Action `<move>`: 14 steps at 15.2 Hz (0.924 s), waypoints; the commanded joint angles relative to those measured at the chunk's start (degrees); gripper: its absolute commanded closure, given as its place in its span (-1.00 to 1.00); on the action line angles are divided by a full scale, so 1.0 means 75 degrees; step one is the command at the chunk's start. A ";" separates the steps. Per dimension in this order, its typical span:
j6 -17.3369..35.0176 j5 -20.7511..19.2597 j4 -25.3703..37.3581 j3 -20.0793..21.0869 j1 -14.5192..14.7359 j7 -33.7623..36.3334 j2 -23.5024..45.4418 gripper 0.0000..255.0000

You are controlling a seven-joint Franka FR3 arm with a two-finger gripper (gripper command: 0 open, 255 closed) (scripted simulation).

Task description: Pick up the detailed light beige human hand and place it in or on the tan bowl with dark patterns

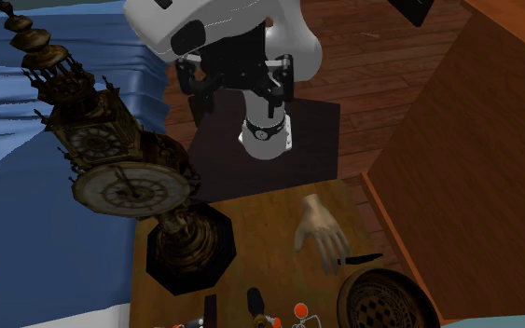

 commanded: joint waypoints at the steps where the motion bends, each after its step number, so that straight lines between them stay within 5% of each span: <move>1: 0.0000 0.0000 0.0000 0.0000 0.0000 0.0000 0.0000 -1.00; 14: 0.3560 0.1458 -0.2518 0.0829 0.0133 0.1644 0.0982 -1.00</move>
